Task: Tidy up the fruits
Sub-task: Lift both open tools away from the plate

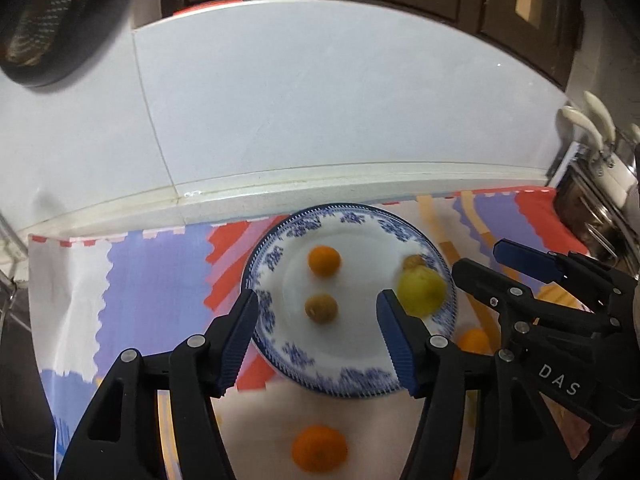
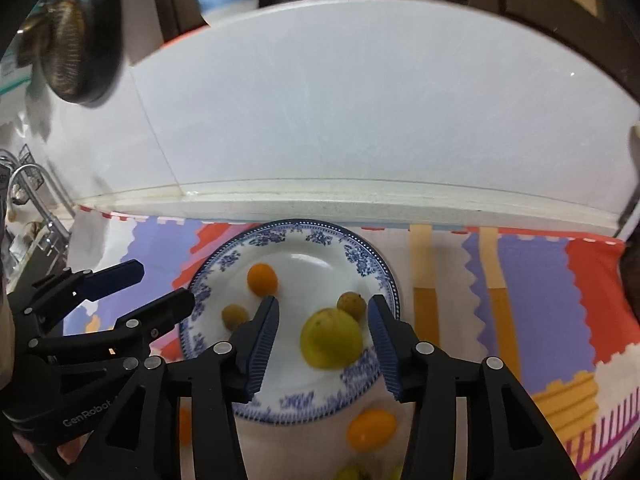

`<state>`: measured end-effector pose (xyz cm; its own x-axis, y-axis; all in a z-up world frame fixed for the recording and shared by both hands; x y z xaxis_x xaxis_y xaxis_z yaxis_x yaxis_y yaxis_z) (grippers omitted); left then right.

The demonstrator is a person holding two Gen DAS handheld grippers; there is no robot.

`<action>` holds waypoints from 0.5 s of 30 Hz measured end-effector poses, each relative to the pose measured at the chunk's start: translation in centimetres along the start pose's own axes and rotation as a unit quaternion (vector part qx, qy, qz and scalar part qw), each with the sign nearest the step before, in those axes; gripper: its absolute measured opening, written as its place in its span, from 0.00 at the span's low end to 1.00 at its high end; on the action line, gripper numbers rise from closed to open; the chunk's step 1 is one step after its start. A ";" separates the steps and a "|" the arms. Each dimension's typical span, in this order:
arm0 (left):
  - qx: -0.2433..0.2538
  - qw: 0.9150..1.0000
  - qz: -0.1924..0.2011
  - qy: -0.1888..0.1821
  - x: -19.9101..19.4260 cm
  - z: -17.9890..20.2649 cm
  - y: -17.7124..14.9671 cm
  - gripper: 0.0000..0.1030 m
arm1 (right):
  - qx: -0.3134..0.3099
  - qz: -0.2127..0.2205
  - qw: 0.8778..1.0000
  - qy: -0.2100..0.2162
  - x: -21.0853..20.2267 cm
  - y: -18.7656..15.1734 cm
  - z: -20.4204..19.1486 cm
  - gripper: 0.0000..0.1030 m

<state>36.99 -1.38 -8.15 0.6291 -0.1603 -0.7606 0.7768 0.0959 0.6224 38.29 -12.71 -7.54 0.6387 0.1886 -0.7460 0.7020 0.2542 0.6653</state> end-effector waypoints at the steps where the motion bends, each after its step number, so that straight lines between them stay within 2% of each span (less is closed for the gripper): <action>1: 0.002 1.000 0.006 -0.001 -0.8 0.0 -0.3 0.60 | 0.000 0.005 1.000 0.000 -0.6 -0.1 -0.2 0.47; 4: 0.009 1.000 0.019 -0.001 -2.6 0.1 -1.0 0.65 | 0.004 0.015 1.000 -0.002 -2.7 -0.9 -0.6 0.51; 9: 0.013 0.999 0.031 0.000 -5.3 -0.2 -2.4 0.65 | 0.000 0.029 0.999 -0.017 -5.5 -2.4 -1.7 0.54; 15: 0.020 0.998 0.050 0.022 -7.9 -0.8 -4.1 0.70 | -0.007 0.043 0.999 -0.026 -8.3 -4.2 -2.9 0.58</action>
<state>28.88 0.28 -4.86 0.7043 -0.1095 -0.7014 0.7093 0.0690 0.7015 29.13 -12.56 -4.18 0.7117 0.1602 -0.6840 0.6405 0.2520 0.7254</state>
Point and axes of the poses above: each gripper's, at about its wrist camera, not at the fingertips, and x roughly the way its jaws point, z to its right, y to its top, the point moved 9 cm from there along x, roughly the way its jaws point, and after that the axes turned 13 degrees about -x, right-handed, at the moved point
